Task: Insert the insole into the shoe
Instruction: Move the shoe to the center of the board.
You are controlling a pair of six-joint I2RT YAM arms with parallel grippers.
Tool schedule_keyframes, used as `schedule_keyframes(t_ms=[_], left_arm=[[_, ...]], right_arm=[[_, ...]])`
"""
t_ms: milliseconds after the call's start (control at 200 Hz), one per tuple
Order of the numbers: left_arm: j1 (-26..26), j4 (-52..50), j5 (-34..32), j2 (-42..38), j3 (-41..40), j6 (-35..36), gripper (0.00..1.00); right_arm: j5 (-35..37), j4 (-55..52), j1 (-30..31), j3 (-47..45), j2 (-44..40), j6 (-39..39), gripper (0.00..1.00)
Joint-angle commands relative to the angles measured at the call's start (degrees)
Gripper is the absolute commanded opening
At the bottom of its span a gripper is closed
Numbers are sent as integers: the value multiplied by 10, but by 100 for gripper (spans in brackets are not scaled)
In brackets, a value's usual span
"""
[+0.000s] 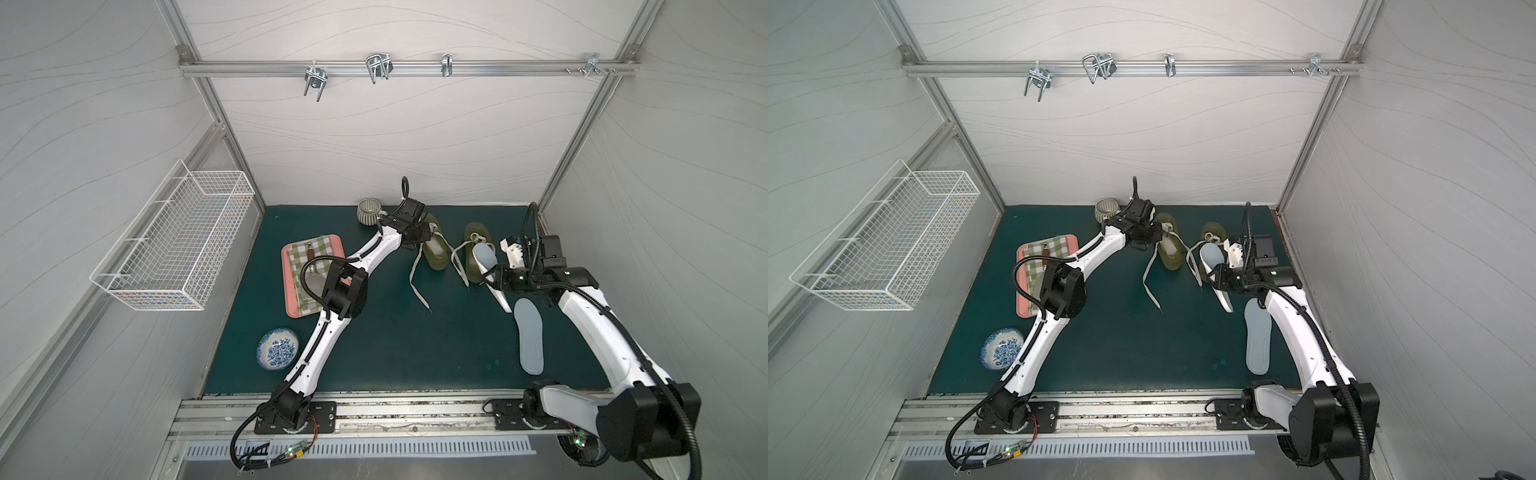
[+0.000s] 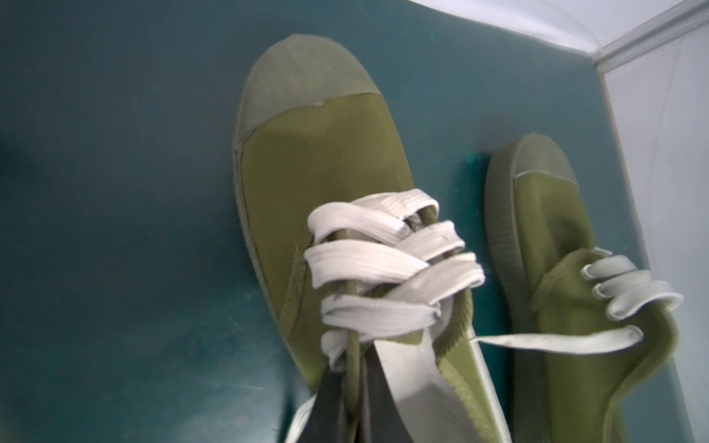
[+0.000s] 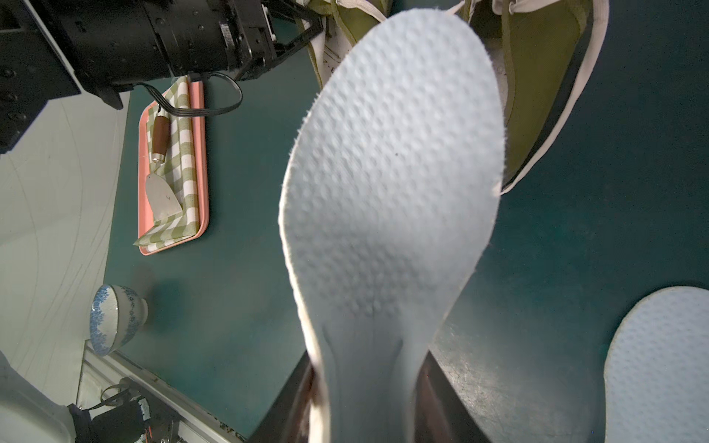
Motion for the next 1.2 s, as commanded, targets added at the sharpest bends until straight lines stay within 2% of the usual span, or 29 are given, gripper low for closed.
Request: schedule_keyframes(t_ms=[0, 120, 355, 480, 615, 760, 800, 865, 915, 1070, 1195], left_arm=[[-1, 36, -43, -59, -52, -8, 0], [0, 124, -87, -151, -204, -28, 0], [1, 167, -99, -273, -379, -71, 0], [1, 214, -108, -346, -504, -126, 0], [-4, 300, -82, -410, -633, -202, 0], [-20, 304, -74, -450, -685, -230, 0], [-28, 302, -96, -469, -704, -233, 0], [-42, 286, -167, -508, -736, -234, 0], [-47, 281, -200, -533, -761, -238, 0], [-48, 282, -205, -582, -817, -250, 0], [-48, 272, -176, -596, -832, -242, 24]], right_arm=[[-12, -11, -3, 7, 3, -9, 38], [-10, -5, -4, 0, 4, -9, 37], [-19, 5, 2, -9, 12, -9, 35], [-2, 5, 29, -13, 18, -13, 36], [6, 6, 59, -22, 15, -5, 35], [13, 5, 79, -37, -3, 6, 35], [13, 4, 82, -41, -8, 5, 35], [14, 0, 90, -45, -12, 2, 35], [36, -7, 108, -45, -11, -8, 35], [83, -29, 176, -28, 17, -21, 35], [93, -25, 201, -25, 23, -13, 35]])
